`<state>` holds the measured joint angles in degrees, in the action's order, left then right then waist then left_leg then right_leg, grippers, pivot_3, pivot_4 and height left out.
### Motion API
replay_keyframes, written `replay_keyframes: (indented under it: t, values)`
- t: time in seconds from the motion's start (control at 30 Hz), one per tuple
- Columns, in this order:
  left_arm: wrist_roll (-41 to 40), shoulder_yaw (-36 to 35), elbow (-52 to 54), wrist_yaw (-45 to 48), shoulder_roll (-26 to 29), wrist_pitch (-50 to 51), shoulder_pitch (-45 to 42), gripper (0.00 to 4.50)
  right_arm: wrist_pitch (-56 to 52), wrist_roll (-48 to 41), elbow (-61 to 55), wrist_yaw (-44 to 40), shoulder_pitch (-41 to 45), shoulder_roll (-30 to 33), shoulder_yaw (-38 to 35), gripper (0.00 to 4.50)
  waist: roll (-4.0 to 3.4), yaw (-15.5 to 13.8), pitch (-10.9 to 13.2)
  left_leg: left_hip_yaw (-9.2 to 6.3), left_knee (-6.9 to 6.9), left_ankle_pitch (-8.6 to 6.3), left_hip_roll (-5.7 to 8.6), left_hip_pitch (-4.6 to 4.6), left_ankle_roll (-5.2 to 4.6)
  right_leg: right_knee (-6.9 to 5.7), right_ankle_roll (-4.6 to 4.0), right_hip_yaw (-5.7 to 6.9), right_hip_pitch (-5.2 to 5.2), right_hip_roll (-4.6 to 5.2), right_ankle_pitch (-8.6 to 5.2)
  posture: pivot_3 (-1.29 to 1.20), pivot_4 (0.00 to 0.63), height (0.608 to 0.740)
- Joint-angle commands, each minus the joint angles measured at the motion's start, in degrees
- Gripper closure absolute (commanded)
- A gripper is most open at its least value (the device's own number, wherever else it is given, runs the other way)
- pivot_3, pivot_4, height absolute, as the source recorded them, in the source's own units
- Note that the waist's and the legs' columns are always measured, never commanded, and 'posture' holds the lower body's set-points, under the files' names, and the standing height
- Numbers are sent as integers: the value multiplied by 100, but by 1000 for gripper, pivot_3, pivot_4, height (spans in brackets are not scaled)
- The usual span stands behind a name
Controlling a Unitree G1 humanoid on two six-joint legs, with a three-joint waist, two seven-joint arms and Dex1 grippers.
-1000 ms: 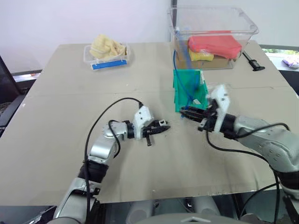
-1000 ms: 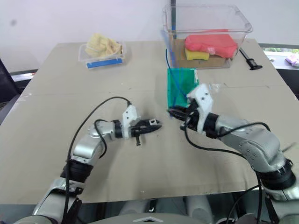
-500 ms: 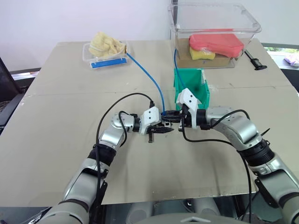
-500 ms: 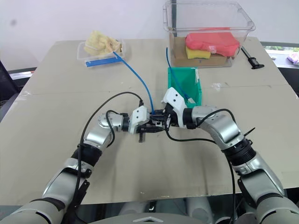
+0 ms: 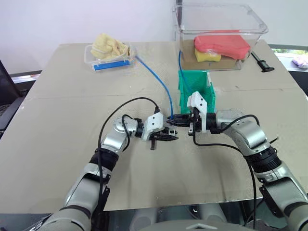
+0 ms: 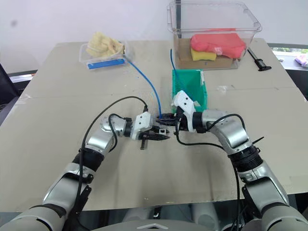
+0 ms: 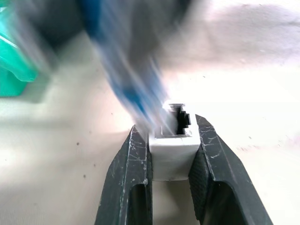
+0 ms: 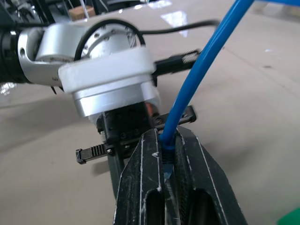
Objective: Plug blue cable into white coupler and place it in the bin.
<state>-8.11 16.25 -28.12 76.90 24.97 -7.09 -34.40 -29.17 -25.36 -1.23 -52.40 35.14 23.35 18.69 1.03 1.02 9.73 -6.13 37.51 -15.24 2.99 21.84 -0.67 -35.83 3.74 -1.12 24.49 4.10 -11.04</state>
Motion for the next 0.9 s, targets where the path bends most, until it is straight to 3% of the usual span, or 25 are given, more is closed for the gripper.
replay_keyframes:
  t: [0.03, 0.47, 0.9]
  values:
    - [0, -29, 9, 173, 69, -117, -50, 4079, -59, -70, -143, -89, 1, -77, -192, 4500, 0, 2, 0, 0, 0, 0, -1, 0, 1, -1, 0, 0, 0, 0, 0, 0, 150, 740]
    - [-15, -93, 23, 202, 123, -61, -35, 4079, -290, 137, -606, -232, -463, 67, 32, 4500, 0, 0, 0, -1, 1, 0, 0, -1, 0, -5, 0, 0, 1, 0, 0, 0, 150, 740]
    - [-12, -61, 102, 244, 135, -149, 51, 4079, 133, 759, -190, -155, -366, -112, 136, 4500, 0, 1, -2, 2, 3, 2, 1, -2, 3, -6, 0, -2, 0, 0, 0, 0, 150, 740]
